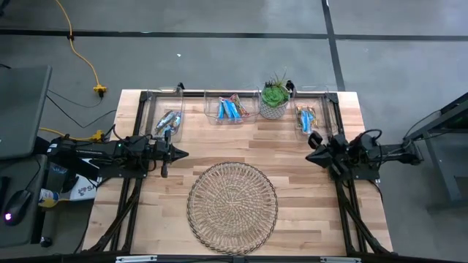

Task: Pick and place Granola Bars by type
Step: Return to home position

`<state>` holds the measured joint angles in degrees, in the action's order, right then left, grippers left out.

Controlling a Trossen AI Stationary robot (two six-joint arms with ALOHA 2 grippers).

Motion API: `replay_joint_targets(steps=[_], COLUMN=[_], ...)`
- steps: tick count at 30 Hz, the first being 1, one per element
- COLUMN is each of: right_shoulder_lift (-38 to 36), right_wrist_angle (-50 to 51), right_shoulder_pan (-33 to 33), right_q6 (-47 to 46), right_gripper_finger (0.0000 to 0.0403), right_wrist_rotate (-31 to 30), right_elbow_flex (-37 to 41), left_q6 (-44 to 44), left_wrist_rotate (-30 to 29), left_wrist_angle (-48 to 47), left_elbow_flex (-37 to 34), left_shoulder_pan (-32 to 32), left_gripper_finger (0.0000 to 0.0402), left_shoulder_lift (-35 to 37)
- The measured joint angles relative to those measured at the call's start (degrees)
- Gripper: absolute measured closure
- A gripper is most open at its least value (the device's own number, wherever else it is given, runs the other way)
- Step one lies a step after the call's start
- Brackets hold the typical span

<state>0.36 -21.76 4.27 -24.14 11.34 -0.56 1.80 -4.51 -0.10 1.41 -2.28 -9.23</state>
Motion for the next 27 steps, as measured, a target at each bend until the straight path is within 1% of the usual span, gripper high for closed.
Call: replay_joint_targets(steps=[5,13,20,24,27], right_shoulder_lift=[0.0,0.0,-0.02,-0.02,0.02], right_wrist_angle=[1.26,9.03,14.89,18.62,19.26], right_shoulder_pan=[-0.13,-0.13,-0.13,-0.11,-0.11], right_q6=[1.06,0.21,-0.44,-0.1,0.81], right_gripper_finger=[0.0403,0.0403,0.0403,0.0403,0.0403], right_wrist_rotate=[0.91,-0.27,0.73,-2.21,-4.84], right_elbow_flex=[0.0,0.0,0.02,0.02,0.02], left_q6=[0.0,0.0,0.0,0.01,0.01], left_wrist_rotate=[0.0,0.0,0.0,0.0,0.0], left_wrist_angle=[0.0,0.0,0.0,0.0,0.0], left_elbow_flex=[0.01,0.0,0.0,0.0,0.0], left_shoulder_pan=[0.0,0.0,0.0,0.01,0.02], left_gripper_finger=[0.04,0.04,0.04,0.04,0.04], left_shoulder_lift=[0.0,0.0,0.0,0.0,0.0])
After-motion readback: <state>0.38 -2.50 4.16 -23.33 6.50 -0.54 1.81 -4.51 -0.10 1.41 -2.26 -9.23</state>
